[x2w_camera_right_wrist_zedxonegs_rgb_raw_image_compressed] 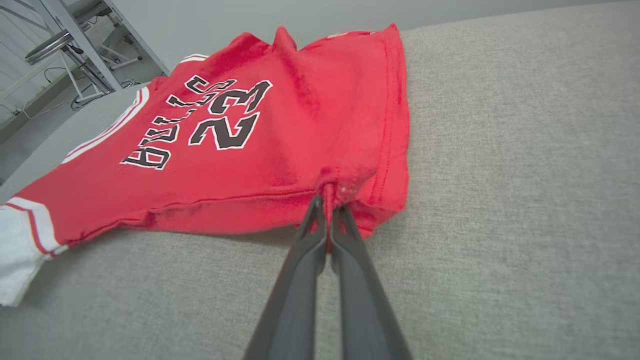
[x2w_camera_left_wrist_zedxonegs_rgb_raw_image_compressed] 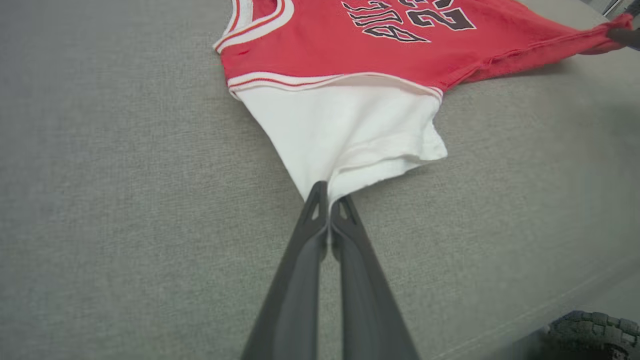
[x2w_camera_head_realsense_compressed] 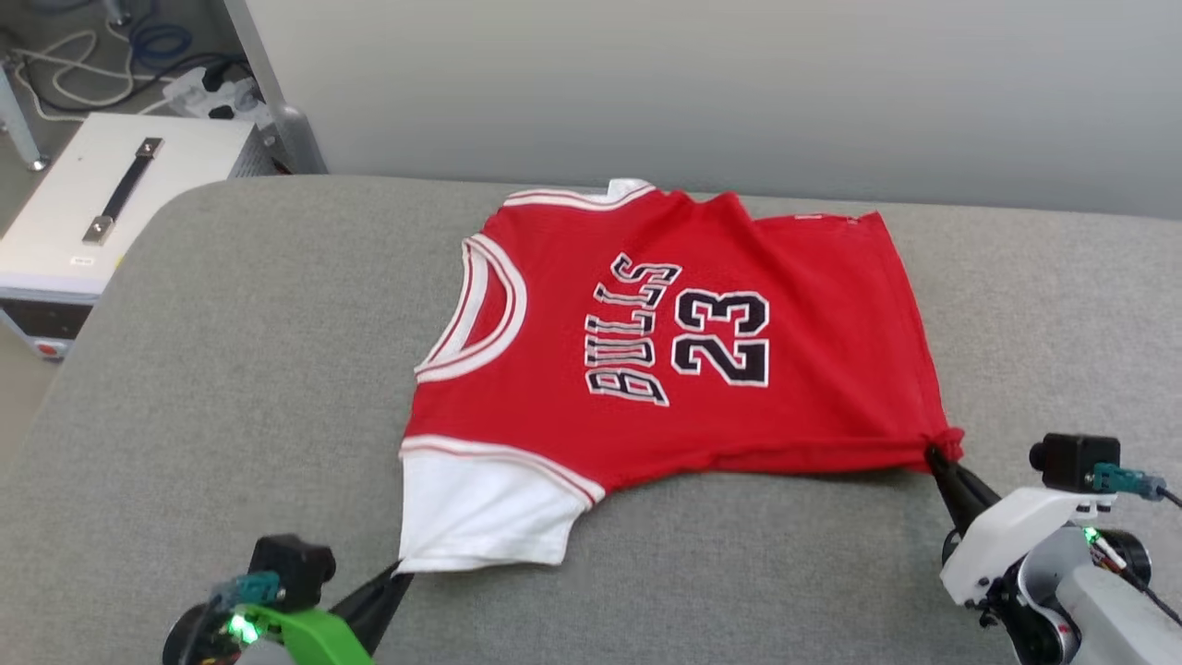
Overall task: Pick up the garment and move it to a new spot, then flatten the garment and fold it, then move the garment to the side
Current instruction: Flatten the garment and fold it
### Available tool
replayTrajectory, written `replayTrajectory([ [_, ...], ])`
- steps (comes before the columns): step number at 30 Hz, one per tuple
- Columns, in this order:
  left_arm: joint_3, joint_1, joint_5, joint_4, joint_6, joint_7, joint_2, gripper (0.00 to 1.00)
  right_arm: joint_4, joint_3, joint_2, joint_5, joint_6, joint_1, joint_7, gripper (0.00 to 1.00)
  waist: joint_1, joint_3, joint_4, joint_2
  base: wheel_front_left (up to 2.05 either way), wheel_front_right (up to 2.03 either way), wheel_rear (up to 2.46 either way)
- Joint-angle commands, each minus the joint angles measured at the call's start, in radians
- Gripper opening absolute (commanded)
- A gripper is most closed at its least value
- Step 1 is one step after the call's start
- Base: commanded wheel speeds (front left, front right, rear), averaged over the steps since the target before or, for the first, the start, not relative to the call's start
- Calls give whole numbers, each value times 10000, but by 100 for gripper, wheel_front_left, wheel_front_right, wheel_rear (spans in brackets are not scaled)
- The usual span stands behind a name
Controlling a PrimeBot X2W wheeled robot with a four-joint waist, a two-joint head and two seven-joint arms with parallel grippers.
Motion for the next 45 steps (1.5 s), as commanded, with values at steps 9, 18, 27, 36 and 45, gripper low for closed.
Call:
replayTrajectory([
  [9,1,1923,-1101,-1920,103,1025,1106,0,-1156,365,-779,706,-17,1558,801,0,1,-1179,-341,0,0,0,0],
  [18,-54,3175,-2446,-3148,-51,1751,1869,0,-2952,304,-1944,1345,-17,3261,2360,0,1,-1422,-404,0,0,0,0],
  [27,496,3017,-2509,-3508,-71,1165,2112,0,-4416,-763,-2404,1143,-17,4135,2930,0,1,-1255,-487,0,0,0,0],
  [36,767,1217,-2125,-3536,-116,1158,1888,0,-5496,-2230,-2181,254,-17,3805,3814,0,1,-506,-581,0,0,0,0],
  [45,674,-1104,-1856,-2251,-191,1681,1496,0,-5709,-2747,-1531,-753,-17,2435,5055,0,1,800,-782,0,0,0,0],
])
